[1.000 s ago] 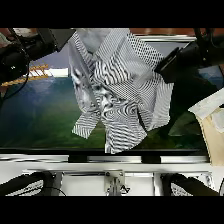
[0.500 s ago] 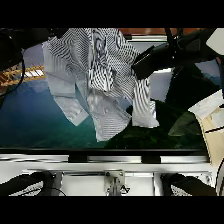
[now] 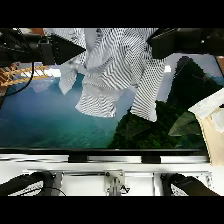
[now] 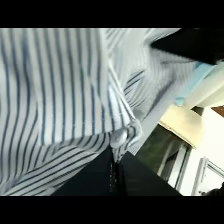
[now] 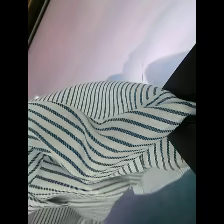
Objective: Fold the shirts.
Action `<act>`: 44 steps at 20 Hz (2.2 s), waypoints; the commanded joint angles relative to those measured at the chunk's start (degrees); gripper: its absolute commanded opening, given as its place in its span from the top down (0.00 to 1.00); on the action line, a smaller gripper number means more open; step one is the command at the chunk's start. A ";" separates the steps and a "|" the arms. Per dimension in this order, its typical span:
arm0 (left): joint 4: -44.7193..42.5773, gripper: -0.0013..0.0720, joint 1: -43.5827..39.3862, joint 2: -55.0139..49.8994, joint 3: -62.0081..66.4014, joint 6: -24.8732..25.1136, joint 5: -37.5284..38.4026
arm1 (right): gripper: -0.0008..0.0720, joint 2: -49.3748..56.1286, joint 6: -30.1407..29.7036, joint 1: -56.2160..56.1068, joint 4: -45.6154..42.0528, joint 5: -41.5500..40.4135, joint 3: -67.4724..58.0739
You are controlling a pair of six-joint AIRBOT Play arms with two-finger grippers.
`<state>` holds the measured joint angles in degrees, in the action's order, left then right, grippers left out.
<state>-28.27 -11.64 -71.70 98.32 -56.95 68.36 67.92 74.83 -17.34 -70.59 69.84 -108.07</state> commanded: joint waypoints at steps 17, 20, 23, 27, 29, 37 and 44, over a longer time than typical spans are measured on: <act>-3.26 0.34 4.37 3.58 6.29 -2.99 -3.41 | 0.87 -4.33 -1.64 0.50 -2.54 -8.66 -0.07; -3.26 0.34 4.37 5.07 6.29 -2.99 -3.19 | 0.88 -4.33 5.57 2.91 -14.67 -12.44 -0.07; -3.26 0.34 4.37 5.79 6.29 -3.02 -3.17 | 0.88 -4.26 10.84 9.46 -20.50 -16.13 -0.07; -3.26 0.34 4.37 5.88 6.29 -4.33 -3.17 | 0.88 -3.74 12.63 20.94 -21.20 -19.80 -0.07; -3.26 0.34 4.37 5.88 6.29 -4.76 -3.17 | 0.87 -3.17 12.63 26.14 -21.49 -20.68 -0.07; -3.26 0.34 4.35 5.88 6.27 -7.26 -2.99 | 0.88 -0.22 12.68 42.14 -22.36 -26.64 -0.07; -3.26 0.34 4.35 5.90 6.27 -8.57 -0.31 | 0.88 -0.11 18.34 52.11 -29.03 -30.08 -0.07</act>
<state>-31.53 -7.31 -65.84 104.55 -64.82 67.09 67.70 90.80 30.83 -97.43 40.97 -108.07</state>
